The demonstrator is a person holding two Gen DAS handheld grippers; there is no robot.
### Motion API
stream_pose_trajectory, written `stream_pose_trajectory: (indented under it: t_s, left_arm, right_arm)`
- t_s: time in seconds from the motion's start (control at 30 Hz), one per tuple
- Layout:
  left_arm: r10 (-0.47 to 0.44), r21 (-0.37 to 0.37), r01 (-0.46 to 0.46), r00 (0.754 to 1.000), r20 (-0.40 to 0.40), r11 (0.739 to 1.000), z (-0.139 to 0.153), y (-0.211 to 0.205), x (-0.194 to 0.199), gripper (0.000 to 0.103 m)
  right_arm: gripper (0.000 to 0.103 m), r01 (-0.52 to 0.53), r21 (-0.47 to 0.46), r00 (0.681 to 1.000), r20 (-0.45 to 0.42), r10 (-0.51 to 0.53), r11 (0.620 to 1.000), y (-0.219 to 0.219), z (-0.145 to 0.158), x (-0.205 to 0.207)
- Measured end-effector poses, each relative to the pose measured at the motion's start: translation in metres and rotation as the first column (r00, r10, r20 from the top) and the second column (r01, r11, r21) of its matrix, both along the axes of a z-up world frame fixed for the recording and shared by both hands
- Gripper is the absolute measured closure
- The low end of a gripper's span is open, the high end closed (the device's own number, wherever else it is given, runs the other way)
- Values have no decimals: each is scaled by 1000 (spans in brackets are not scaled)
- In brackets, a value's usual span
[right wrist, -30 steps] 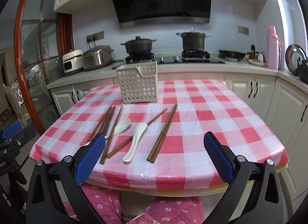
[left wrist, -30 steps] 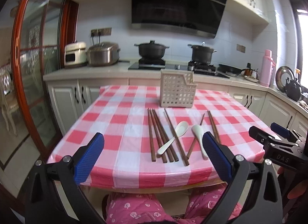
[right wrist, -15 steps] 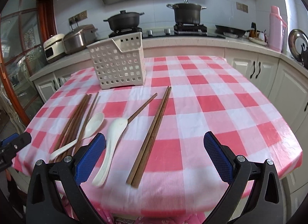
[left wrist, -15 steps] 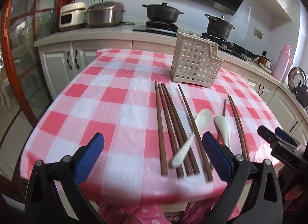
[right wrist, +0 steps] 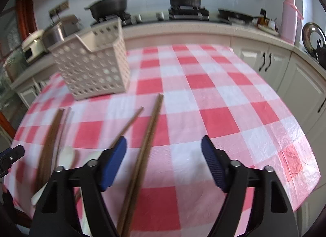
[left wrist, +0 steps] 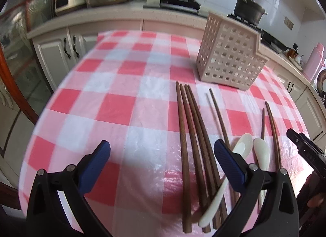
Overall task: Organize utensils
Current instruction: 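Lower the right gripper onto a wooden chopstick and close on it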
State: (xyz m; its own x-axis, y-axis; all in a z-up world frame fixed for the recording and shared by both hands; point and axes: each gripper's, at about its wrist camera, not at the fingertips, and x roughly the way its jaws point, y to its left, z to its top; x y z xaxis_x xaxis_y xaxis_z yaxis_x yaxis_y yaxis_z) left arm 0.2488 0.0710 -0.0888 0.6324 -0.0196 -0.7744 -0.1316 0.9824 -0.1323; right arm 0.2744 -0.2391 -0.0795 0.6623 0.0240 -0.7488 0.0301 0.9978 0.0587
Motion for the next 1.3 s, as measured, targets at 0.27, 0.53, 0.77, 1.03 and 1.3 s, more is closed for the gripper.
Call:
stream_pose_trajectory:
  t_s: [0.27,0.53,0.77,1.03,1.3]
  left_arm:
    - [-11,5,11,999,-34,1000,-14,8,29,5]
    - [0,-8,-1,999,-50,1000,-22,10,38,5]
    - [3,17,-2,999,-43,1000,-22,12,36,5]
    - [-9,20,11,998,-68,1000,-27,11,42,5]
    - [-20,31,23,994,-104,999,-32,6,62,5]
  right_arm:
    - [60,19,-2,996,-82,-19,1000,-2,-16,25]
    - [64,9,-7,995,-96,-10,1000,6,-16,32]
    - [69,10,-30,994,-112,-14,1000,11,-20,44]
    - [69,7,-58,993,-116,-14,998,11,-22,67]
    - [76,2,-43,993,-114,-7,999,6,-22,70]
